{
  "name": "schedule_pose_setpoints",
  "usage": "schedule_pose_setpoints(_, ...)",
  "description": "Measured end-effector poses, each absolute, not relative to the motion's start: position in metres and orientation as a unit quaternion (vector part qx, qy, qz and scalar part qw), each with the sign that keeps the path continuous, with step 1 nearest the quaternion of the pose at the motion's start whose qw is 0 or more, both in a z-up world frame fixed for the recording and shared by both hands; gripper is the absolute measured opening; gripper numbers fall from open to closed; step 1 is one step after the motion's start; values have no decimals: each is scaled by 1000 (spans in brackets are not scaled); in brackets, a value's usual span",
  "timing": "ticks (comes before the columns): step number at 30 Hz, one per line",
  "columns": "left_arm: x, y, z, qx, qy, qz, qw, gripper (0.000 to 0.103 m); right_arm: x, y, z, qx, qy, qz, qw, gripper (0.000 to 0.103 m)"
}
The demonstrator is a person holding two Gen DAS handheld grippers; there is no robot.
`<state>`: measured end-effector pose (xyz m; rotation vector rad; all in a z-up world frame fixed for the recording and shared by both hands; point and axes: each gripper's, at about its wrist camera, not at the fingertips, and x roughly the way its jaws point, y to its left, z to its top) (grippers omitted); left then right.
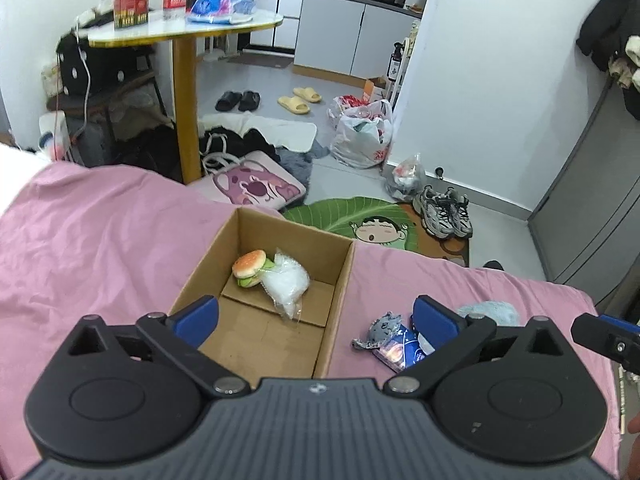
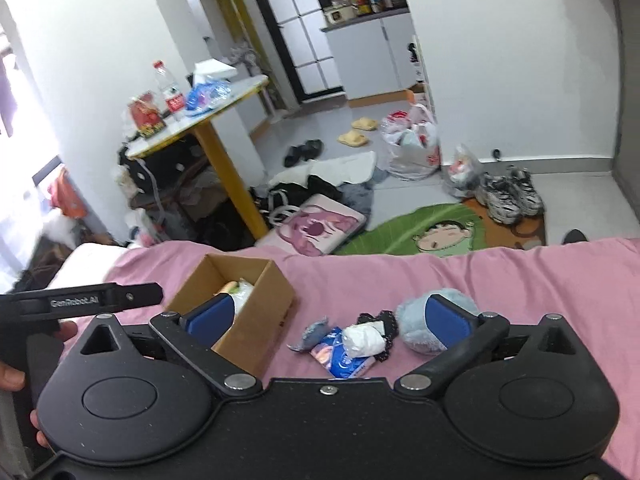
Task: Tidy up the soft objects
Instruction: 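Withdraw both grippers from the box and move them toward the grey fluffy plush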
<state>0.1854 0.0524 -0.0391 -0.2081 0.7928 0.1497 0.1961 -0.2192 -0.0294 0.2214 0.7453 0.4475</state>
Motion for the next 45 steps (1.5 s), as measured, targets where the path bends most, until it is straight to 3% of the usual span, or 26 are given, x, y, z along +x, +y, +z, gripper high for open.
schedule_pose_setpoints(14,181,-3,-28,-92,375,105,917,103,201,-271,-46,132,382,211,890,103)
schedule_pose_setpoints(30,206,-67,-56,-84,394,96,910,102,219,-317,-81,204,395,144,884,102)
schedule_pose_setpoints(34,220,-79,-64,-84,399,85,909,102,227,-326,-91,220,406,131,877,98)
schedule_pose_setpoints(42,238,-101,-83,-86,406,54,908,98,239,-325,-105,217,421,130,871,95)
schedule_pose_setpoints(45,249,-105,-93,-89,413,54,905,92,245,-329,-111,223,425,131,868,95)
